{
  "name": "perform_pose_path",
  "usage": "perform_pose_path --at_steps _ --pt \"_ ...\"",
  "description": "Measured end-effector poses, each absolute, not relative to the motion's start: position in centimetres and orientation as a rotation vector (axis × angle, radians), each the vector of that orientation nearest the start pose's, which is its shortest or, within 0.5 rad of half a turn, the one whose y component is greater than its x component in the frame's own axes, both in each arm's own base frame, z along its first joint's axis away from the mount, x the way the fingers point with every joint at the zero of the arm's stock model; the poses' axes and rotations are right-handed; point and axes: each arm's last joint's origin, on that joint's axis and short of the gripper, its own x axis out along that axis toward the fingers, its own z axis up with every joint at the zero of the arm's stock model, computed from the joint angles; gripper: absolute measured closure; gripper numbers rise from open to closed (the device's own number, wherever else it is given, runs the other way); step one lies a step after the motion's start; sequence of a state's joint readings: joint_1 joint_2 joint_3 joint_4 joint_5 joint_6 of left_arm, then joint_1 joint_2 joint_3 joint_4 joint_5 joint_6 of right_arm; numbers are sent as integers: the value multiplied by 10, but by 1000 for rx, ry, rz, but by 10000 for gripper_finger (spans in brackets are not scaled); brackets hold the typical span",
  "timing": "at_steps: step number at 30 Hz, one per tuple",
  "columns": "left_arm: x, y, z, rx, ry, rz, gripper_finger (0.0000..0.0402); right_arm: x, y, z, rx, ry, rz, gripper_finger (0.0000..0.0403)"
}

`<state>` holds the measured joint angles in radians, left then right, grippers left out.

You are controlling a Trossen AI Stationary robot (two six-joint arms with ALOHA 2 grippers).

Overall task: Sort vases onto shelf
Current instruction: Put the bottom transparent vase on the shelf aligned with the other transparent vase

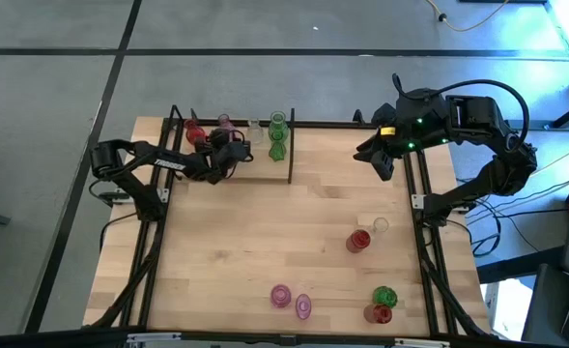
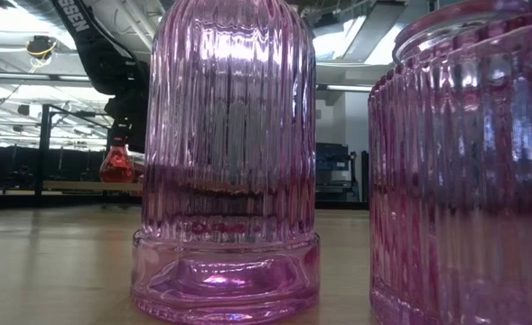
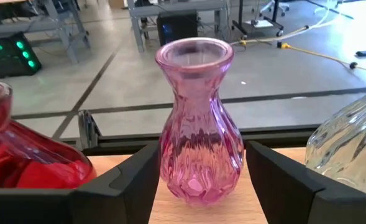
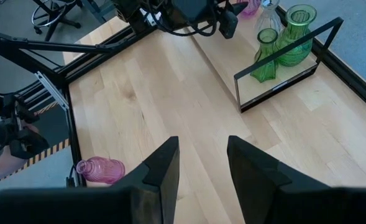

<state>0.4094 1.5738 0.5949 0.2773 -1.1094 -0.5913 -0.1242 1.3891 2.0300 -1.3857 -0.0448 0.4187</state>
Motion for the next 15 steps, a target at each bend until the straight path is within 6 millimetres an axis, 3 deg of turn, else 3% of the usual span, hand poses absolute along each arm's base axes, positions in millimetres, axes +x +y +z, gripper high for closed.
perform_pose_path --at_steps 9,15 --pt "242 116 149 -138 237 1606 173 202 -24 492 462 717 -229 276" --pt "244 102 162 -94 208 1592 174 202 -23 492 470 721 -212 276"
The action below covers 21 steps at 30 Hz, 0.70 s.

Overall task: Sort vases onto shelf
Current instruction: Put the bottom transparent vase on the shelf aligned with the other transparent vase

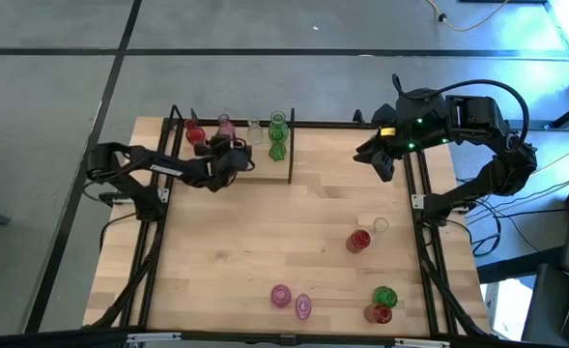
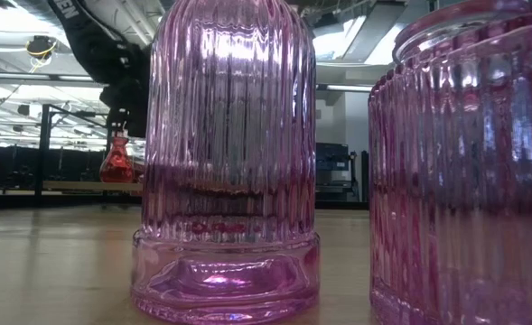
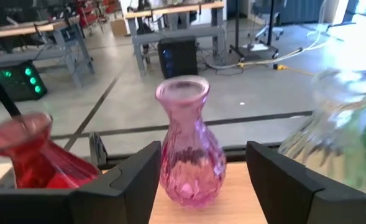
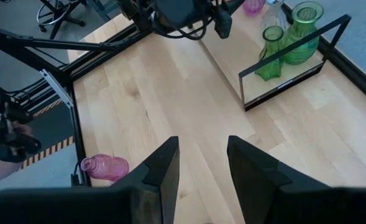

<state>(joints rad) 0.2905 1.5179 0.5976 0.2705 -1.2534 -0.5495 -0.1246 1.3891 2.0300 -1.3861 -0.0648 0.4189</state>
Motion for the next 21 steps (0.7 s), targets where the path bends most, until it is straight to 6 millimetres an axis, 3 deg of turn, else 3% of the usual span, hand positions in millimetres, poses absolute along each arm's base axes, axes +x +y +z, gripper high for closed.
perform_pose_path --at_steps 5,10,16,21 --pt "244 82 196 -94 108 1550 177 203 -23 492 469 722 -204 276" --pt "232 59 277 -153 -77 1470 177 204 -23 494 419 709 -158 276" --pt "201 35 370 -170 -215 1085 177 207 -23 506 303 575 -88 276" --pt "177 16 403 -193 -324 751 177 213 -23 517 228 452 -57 276"
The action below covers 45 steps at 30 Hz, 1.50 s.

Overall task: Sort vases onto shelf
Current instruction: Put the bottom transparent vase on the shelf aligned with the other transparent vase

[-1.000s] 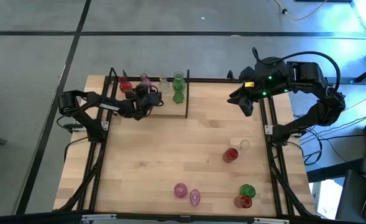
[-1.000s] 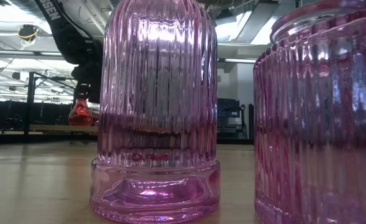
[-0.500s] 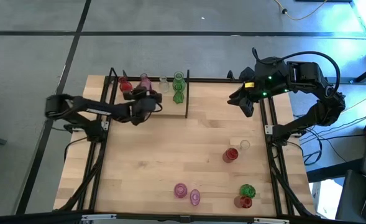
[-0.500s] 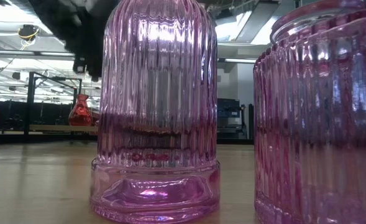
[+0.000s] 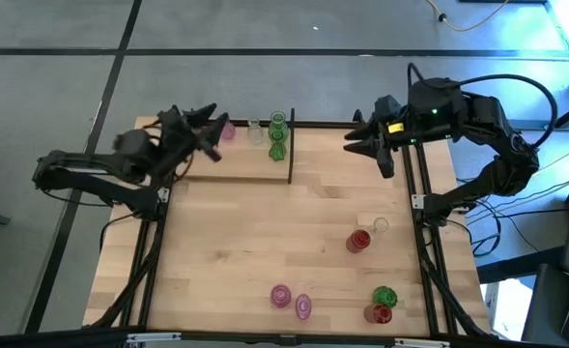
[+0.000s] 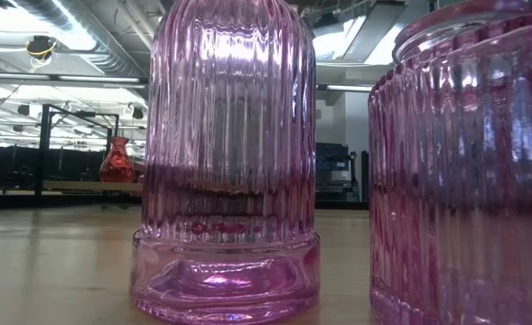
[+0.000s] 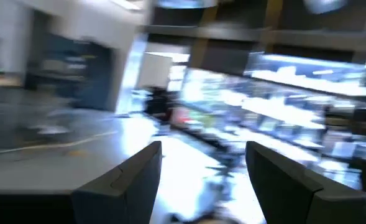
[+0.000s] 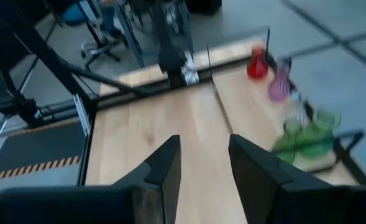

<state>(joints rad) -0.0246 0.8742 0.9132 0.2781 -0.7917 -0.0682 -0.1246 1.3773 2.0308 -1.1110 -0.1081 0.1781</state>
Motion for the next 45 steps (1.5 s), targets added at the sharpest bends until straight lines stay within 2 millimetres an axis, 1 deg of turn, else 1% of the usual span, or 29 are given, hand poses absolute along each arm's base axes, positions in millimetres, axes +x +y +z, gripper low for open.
perform_pose_path --at_steps 3,5,11,16,20,23,26,32,42,45 --pt "169 7 411 -202 -359 613 177 214 -24 521 195 406 -48 276" --pt "165 3 413 -206 -367 562 177 216 -24 523 171 379 -42 276" --pt "166 -6 415 -212 -389 436 177 218 -24 529 159 314 -35 276" --pt "166 -15 417 -217 -399 290 177 217 -22 525 201 358 11 276" --pt "165 -25 417 -277 -398 174 177 215 -21 521 219 412 46 276" --pt "166 -33 411 -257 -327 113 177 213 -21 517 225 450 42 276" --pt "167 -37 405 -236 -256 98 177 213 -22 516 224 461 8 276" --pt "166 -38 404 -242 -253 97 177 215 -25 520 214 403 -86 276" --pt "166 -38 404 -242 -254 98 177 218 -26 528 174 322 -110 276" --pt "166 -38 404 -243 -254 98 177 217 -27 526 163 340 -141 276"
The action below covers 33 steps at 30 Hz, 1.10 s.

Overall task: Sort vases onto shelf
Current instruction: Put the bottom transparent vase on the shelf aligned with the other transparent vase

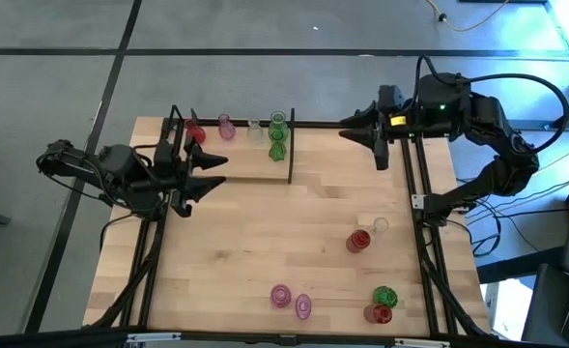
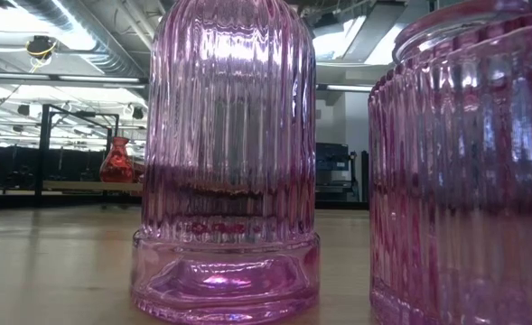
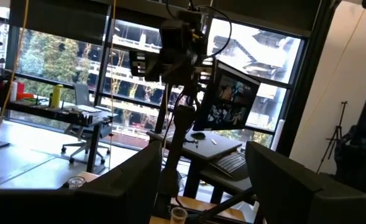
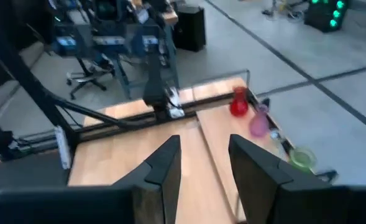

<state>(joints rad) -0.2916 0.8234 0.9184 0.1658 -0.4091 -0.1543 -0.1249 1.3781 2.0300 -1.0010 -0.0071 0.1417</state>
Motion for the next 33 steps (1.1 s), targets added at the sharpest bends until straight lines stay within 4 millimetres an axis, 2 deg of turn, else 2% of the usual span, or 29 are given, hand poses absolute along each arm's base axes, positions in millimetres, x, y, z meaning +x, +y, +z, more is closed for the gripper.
perform_pose_path --at_steps 8,15,20,24,27,33 --pt "166 -38 404 -243 -254 99 177 191 -29 504 184 608 -360 276" --pt "166 -38 404 -243 -254 99 177 182 -29 503 258 628 -420 276" --pt "166 -38 404 -243 -254 99 177 176 -31 502 295 607 -559 276" --pt "166 -38 404 -243 -254 99 177 164 -31 498 322 662 -647 276" --pt "166 -38 404 -243 -254 99 177 153 -29 494 394 720 -641 276" --pt "166 -38 405 -243 -254 99 177 139 -21 480 601 772 -496 276"
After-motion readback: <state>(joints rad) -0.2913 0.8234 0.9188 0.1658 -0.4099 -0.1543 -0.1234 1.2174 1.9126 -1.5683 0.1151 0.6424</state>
